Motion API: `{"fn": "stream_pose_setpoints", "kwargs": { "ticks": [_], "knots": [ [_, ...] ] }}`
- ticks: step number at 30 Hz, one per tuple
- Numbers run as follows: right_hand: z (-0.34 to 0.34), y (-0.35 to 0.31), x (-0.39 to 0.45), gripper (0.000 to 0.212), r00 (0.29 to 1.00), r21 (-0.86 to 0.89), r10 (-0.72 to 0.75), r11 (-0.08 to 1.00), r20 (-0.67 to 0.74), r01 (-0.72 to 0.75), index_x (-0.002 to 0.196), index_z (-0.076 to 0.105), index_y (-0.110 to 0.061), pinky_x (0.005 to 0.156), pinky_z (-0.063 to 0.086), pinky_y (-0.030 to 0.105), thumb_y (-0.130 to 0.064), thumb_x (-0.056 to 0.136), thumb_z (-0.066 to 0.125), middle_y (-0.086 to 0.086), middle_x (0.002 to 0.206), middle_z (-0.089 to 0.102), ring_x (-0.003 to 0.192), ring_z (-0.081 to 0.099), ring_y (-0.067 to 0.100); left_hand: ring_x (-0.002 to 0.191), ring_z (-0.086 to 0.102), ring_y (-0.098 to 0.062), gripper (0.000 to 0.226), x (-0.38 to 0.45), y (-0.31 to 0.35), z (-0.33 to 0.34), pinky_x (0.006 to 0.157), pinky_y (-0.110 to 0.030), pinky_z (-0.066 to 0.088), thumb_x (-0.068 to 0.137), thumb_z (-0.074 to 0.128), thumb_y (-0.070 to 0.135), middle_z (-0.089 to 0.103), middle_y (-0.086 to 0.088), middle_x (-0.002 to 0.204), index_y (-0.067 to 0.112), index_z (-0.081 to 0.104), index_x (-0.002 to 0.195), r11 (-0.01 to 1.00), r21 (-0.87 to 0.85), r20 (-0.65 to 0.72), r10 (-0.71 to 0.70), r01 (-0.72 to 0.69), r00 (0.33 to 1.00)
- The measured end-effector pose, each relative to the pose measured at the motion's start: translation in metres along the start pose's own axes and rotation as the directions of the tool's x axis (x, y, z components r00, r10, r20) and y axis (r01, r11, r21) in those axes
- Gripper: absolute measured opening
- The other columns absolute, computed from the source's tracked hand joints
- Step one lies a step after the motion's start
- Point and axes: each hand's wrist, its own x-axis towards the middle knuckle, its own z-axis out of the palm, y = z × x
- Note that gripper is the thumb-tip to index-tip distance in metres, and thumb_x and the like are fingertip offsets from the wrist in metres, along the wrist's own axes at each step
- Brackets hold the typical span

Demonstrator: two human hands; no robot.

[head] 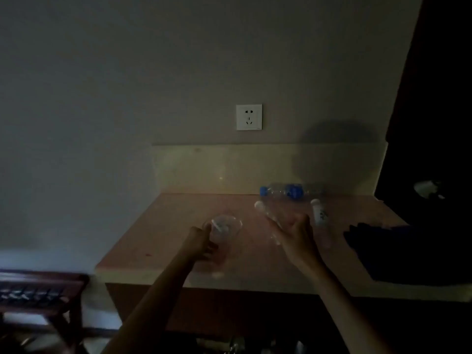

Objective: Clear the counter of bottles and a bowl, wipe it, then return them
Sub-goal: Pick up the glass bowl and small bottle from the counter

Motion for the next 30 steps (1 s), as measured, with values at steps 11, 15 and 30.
{"fn": "stream_pose_setpoints", "kwargs": {
  "ticks": [11, 15, 30],
  "knots": [
    [0.051, 0.001, 0.049, 0.062, 0.988, -0.482, 0.009, 0.874, 0.151, 0.065, 0.146, 0.030, -0.033, 0.099, 0.043, 0.045, -0.065, 0.093, 0.031, 0.016, 0.132, 0.039, 0.121, 0.040, 0.037, 0.029, 0.056, -0.018, 0.029, 0.046, -0.005, 0.001, 0.029, -0.028, 0.047, 0.106, 0.034, 0.029, 0.055, -0.021, 0.070, 0.001, 0.036, 0.111, 0.994, -0.108, 0.101, 0.020, -0.009, 0.995],
    [0.060, 0.003, 0.052, 0.078, 0.996, -0.518, 0.062, 0.855, 0.069, -0.017, 0.136, 0.032, -0.001, 0.092, 0.042, 0.038, -0.062, 0.090, 0.047, 0.018, 0.136, 0.042, 0.124, 0.041, 0.033, 0.034, 0.056, -0.020, 0.025, 0.052, -0.005, -0.004, 0.038, -0.035, 0.053, 0.105, 0.036, 0.018, 0.054, -0.026, 0.083, -0.004, 0.044, 0.114, 0.998, 0.008, 0.092, 0.060, -0.061, 0.994],
    [0.119, -0.053, -0.005, 0.050, 0.794, 0.402, -0.075, 0.889, 0.603, -0.221, 0.117, 0.054, -0.021, 0.064, 0.054, 0.031, -0.042, 0.076, 0.075, 0.005, 0.102, 0.069, 0.083, 0.069, 0.022, 0.033, 0.058, -0.008, 0.023, -0.052, -0.048, -0.135, 0.030, -0.021, 0.045, 0.103, 0.040, 0.013, 0.056, -0.012, 0.078, 0.017, 0.054, 0.085, 0.986, -0.162, -0.442, -0.097, 0.028, 0.892]
  ]
}}
